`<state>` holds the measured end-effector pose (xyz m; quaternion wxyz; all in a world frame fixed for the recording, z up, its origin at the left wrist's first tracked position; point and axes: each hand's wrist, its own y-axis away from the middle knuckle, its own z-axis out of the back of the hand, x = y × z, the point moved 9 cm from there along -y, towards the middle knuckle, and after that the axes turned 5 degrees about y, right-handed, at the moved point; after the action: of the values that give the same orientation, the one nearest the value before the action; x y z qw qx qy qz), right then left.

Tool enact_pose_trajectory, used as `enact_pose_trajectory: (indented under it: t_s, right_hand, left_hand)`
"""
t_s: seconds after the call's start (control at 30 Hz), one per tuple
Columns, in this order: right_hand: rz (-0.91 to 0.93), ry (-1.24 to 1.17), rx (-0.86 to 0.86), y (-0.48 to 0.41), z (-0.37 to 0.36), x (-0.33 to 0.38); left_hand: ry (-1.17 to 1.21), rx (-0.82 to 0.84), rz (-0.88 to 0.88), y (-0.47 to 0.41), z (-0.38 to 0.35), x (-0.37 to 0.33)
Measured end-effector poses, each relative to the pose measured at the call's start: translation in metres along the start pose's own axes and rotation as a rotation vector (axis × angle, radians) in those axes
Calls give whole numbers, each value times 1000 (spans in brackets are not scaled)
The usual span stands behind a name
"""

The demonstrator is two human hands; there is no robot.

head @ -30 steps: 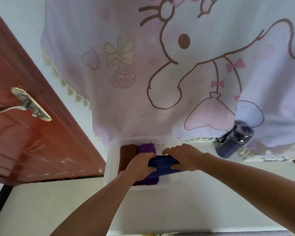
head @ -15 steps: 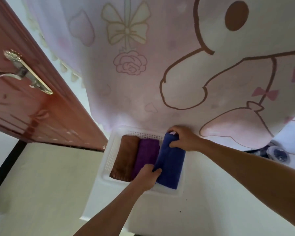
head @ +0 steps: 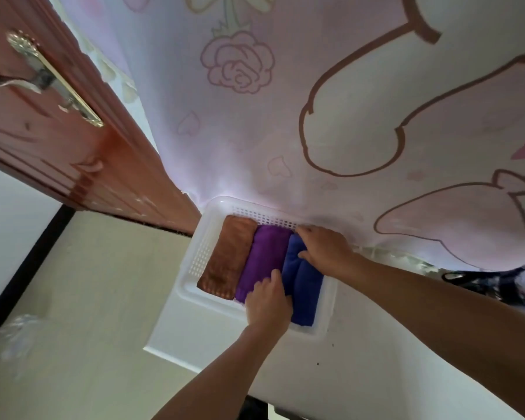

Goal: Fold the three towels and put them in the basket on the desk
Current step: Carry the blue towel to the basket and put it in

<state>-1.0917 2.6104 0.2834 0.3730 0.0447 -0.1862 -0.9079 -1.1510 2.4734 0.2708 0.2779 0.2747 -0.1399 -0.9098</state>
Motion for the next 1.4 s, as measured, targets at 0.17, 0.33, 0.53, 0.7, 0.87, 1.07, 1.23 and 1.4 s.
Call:
enact_pose_trajectory:
  t_s: [0.17, 0.33, 0.53, 0.7, 0.87, 1.07, 1.23, 1.4]
  right_hand:
    - [191, 164, -219, 36, 18, 10]
    - [171, 222, 105, 36, -30, 6]
    - [165, 386, 100, 29, -44, 12]
    - [124, 261, 65, 40, -27, 12]
    - [132, 35, 6, 91, -9, 48]
    - [17, -52, 187, 127, -56, 86]
    - [-140, -104, 36, 142, -56, 86]
    - [-252, -123, 83, 151, -54, 100]
  left_hand:
    - [-151, -179, -637, 32, 3, -28]
    - [-352, 194, -574, 41, -32, -17]
    - [-459, 395, -484, 50, -35, -5]
    - [-432, 296, -551, 49, -5, 11]
    - [-486, 44, -454, 11, 55, 78]
    - [-605, 50, -439, 4, 72, 131]
    - [-609, 105, -494, 10, 58, 138]
    - [-670, 194, -528, 15, 48, 147]
